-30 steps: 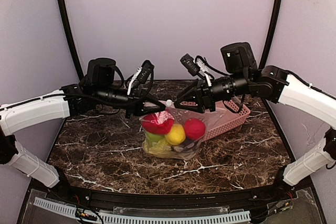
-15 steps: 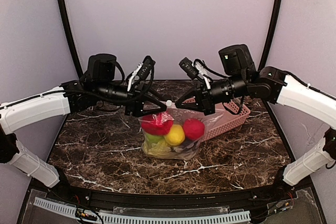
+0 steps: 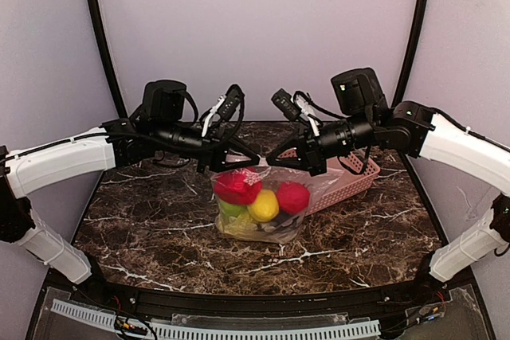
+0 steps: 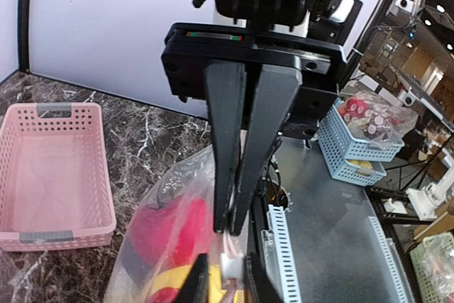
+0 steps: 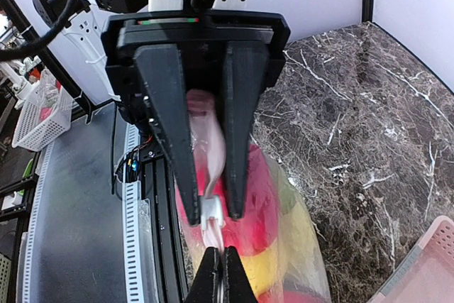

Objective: Place the food in the zip-top bag and seal the zipper
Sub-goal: Adjust the zipper of the zipper food storage bag.

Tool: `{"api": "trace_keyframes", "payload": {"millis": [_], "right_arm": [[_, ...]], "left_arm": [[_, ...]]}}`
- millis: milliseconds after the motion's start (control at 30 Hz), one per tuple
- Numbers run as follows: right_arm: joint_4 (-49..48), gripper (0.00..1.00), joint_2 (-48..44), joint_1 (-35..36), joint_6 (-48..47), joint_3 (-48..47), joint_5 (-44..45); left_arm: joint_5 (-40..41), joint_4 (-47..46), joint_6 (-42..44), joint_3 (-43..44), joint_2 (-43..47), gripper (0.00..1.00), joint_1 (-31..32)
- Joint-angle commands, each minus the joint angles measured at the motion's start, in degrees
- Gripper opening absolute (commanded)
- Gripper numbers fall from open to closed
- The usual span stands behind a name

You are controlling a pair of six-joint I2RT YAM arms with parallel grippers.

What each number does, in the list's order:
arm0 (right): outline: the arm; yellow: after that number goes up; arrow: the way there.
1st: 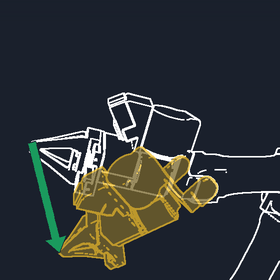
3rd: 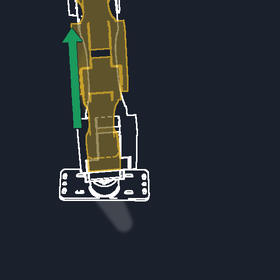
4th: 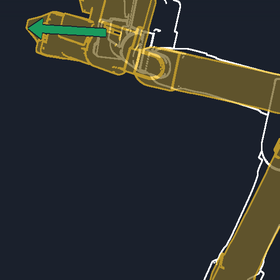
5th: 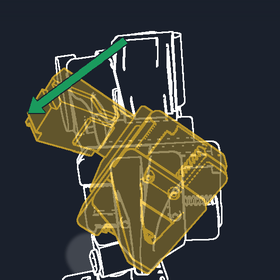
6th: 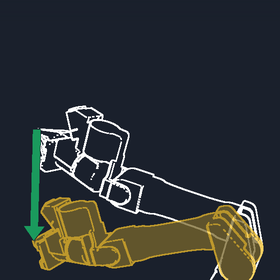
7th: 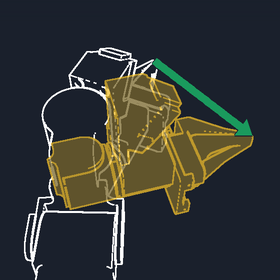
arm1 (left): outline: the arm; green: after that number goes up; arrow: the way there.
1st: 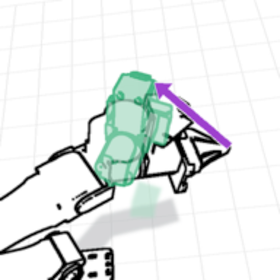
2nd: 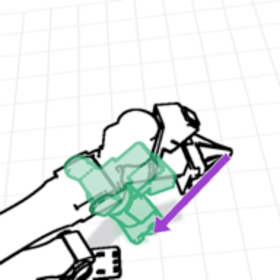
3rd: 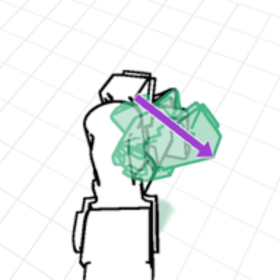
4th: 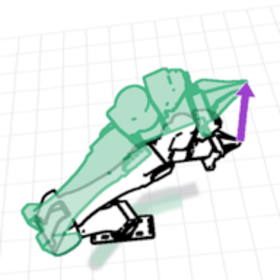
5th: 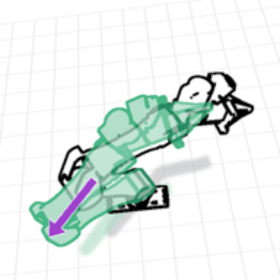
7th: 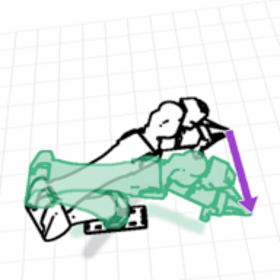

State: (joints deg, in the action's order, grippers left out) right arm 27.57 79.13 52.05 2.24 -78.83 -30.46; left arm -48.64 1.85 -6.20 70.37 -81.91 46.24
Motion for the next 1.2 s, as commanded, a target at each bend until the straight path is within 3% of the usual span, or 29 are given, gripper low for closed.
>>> {"api": "trace_keyframes", "payload": {"millis": [0, 1167], "right_arm": [[-1.29, 0.00, -0.04, -0.28, -0.28, 0.34, 0.32], [1.77, 0.00, -4.01, -0.37, -0.65, 1.22, 5.45]], "left_arm": [[-0.95, 0.07, 0.38, 1.49, 0.42, 0.04, 0.61], [0.21, 4.86, 2.75, -0.78, 6.30, 0.01, -3.52]]}}
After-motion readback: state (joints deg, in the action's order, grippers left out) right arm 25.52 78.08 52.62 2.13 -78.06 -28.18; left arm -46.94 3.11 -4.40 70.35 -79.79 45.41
